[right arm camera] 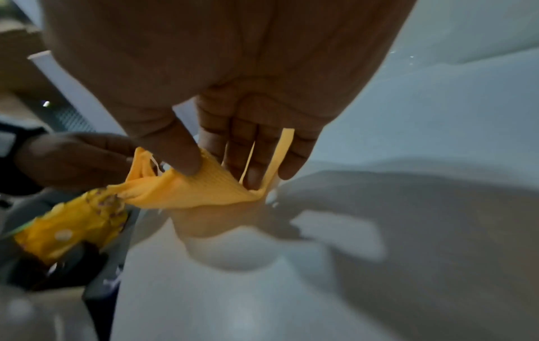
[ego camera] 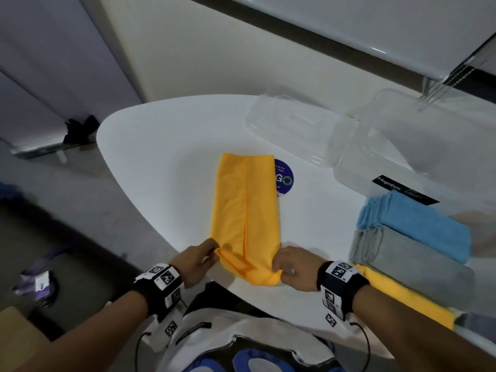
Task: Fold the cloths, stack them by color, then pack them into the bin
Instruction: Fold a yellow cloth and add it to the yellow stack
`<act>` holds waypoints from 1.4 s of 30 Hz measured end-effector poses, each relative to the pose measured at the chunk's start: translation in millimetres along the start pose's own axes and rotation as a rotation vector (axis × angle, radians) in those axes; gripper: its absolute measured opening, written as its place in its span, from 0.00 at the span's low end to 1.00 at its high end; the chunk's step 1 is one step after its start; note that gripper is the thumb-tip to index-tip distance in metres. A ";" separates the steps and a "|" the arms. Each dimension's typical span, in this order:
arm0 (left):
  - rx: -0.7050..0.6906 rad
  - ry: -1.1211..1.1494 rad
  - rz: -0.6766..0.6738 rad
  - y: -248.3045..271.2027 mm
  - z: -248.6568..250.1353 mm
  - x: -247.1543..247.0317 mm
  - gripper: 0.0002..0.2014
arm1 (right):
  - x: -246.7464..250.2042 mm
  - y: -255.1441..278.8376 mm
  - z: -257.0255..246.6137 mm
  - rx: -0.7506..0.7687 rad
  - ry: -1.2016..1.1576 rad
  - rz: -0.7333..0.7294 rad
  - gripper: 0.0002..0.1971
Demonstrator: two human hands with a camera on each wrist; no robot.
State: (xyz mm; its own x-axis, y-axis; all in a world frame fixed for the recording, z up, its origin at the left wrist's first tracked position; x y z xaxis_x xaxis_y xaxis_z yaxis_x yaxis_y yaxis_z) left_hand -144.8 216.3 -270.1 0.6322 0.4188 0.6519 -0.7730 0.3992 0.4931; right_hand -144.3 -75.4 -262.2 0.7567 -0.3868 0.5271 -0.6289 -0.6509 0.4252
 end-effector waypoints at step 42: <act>0.238 0.031 0.197 -59.8 0.2 29.3 0.17 | 24.3 -58.8 11.9 -0.371 -0.174 0.424 0.19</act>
State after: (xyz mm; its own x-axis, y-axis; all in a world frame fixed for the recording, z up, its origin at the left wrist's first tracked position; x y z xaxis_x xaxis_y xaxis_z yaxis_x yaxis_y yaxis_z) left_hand -80.1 204.6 -280.3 0.4673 0.4952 0.7325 -0.8694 0.1069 0.4824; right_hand -86.8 -54.4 -283.1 0.4242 -0.6854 0.5918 -0.8794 -0.1560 0.4497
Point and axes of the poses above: each hand's wrist, its own y-axis away from the middle knuckle, its own x-axis out of the back of the hand, z = x × y, the point moved 3 cm from there along -y, towards the middle knuckle, and after that the axes turned 5 degrees about -y, right-handed, at the moved point
